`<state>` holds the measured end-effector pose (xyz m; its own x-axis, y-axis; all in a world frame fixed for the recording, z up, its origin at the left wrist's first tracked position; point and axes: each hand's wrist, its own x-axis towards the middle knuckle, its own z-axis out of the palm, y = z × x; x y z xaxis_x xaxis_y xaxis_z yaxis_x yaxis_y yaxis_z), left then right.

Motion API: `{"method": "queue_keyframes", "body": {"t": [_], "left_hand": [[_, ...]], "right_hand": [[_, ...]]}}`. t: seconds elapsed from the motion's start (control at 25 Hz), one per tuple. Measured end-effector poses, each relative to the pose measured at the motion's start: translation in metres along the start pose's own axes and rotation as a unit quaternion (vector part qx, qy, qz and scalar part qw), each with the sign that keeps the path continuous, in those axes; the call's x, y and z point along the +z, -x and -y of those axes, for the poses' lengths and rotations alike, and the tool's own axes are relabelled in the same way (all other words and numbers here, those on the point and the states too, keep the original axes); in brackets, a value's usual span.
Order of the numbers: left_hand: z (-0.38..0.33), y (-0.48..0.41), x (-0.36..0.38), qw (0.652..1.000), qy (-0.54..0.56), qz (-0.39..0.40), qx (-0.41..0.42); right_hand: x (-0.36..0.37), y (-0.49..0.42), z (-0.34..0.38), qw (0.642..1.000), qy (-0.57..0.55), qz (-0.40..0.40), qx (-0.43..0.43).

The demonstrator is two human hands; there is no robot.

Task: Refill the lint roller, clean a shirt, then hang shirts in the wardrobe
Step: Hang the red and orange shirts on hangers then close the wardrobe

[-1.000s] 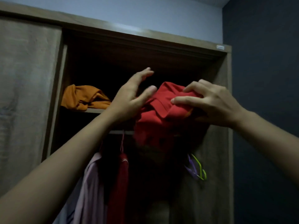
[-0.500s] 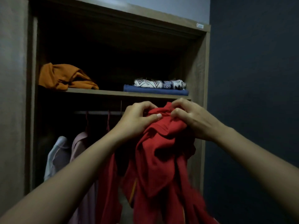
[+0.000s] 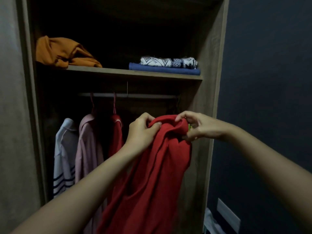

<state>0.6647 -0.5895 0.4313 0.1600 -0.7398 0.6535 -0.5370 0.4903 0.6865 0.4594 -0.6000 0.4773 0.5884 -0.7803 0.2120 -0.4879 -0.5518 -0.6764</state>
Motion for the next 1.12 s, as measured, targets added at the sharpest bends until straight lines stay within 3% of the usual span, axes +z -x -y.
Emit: {"method": "queue_keyframes", "body": {"t": [0.08,0.24,0.4,0.48,0.72,0.84,0.92,1.0,1.12], "left_hand": [[0.002,0.006,-0.001,1.000,-0.005,0.021,0.008],[0.006,0.014,0.003,0.999,-0.015,0.020,0.020],[0.005,0.012,0.002,0.997,0.009,0.060,0.055],[0.000,0.014,0.004,0.995,0.014,0.062,0.075],[-0.018,0.012,0.008,0.993,-0.048,-0.055,0.092],[-0.030,0.005,0.006,0.990,-0.042,0.004,0.133],[-0.035,0.003,0.008,0.979,-0.112,0.031,0.167],[-0.039,0.000,0.007,0.961,-0.208,-0.030,0.178],[-0.037,-0.018,-0.011,0.953,-0.240,-0.146,0.114]], "right_hand": [[0.012,-0.002,0.007,0.993,-0.119,-0.010,0.028],[0.032,-0.021,0.022,0.980,-0.075,-0.181,-0.027],[0.031,-0.027,0.035,0.986,-0.047,-0.151,-0.062],[0.024,-0.026,0.039,0.981,-0.033,-0.180,-0.070],[0.009,-0.012,0.013,0.952,0.046,-0.289,-0.087],[0.012,-0.004,0.001,0.944,0.107,-0.304,-0.075],[0.016,-0.001,-0.005,0.937,0.127,-0.314,-0.083],[0.025,0.000,-0.018,0.932,0.176,-0.308,-0.080],[0.041,0.004,-0.056,0.932,0.255,-0.256,-0.033]]}}
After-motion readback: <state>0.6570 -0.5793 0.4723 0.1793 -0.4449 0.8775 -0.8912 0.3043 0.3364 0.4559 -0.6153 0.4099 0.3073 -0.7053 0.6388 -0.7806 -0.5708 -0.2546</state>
